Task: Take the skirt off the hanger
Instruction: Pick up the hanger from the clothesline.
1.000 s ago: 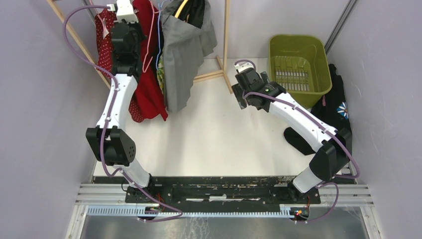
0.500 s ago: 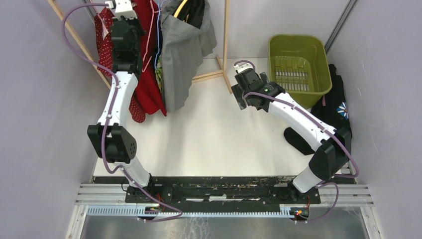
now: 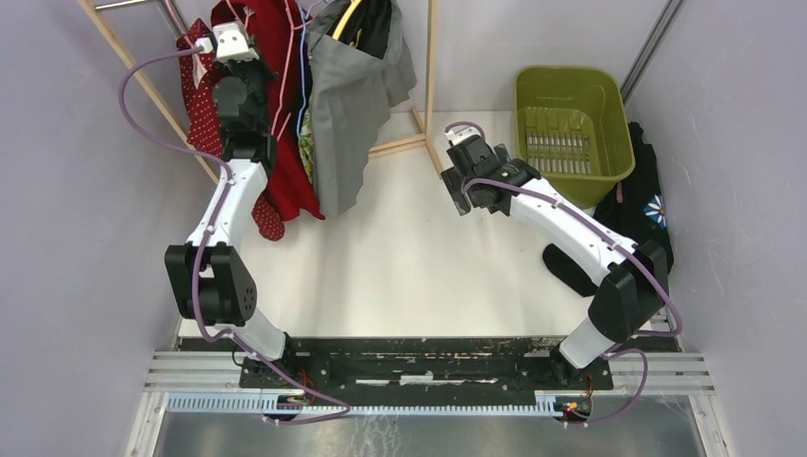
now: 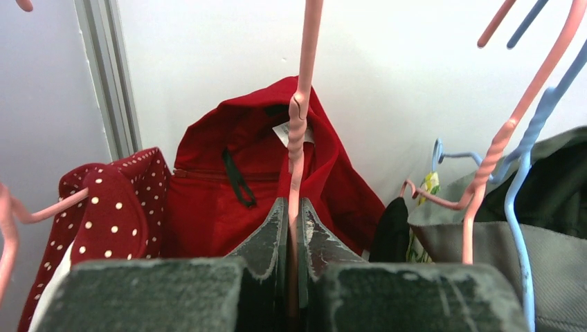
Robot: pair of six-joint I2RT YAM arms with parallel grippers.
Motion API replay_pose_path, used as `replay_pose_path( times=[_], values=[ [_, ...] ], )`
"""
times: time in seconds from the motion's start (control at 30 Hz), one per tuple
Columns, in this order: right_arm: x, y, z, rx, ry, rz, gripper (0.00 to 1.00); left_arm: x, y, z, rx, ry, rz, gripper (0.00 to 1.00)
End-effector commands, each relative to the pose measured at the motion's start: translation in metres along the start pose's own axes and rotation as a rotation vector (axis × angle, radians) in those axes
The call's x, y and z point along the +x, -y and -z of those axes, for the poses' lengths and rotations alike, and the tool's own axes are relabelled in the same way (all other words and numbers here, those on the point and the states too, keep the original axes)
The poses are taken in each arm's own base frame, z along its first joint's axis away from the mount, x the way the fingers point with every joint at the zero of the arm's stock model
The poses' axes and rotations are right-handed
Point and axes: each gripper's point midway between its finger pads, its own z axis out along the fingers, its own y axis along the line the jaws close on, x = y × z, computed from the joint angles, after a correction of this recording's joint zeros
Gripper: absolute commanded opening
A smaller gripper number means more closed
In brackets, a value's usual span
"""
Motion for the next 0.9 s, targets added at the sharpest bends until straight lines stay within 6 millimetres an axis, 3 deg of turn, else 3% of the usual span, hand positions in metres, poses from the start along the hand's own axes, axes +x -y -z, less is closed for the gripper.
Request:
replay_pose_path(
  times=[0.0,0.37,0.63,0.87],
  values=[
    [-0.007,0.001,-0.002,0.003,0.023,-0.024,1.00,-0.095,0.004,0.001,0.031,0.336,0.118,0.03],
    [-0.009,-0.010,-0.009,-0.033,0.008,-0.024,1.00,-0.110,0.017,-0.030,0.089,0.465,0.136,0.03],
    [-0.007,-0.006,-0.012,-0.013,0.001,-0.015,1.00,-0.074,0.011,-0.006,0.084,0.433,0.127,0.03],
    [-0.007,-0.008,-0.015,-0.017,-0.006,-0.016,1.00,-0.085,0.008,0.014,0.102,0.404,0.090,0.03]
  ],
)
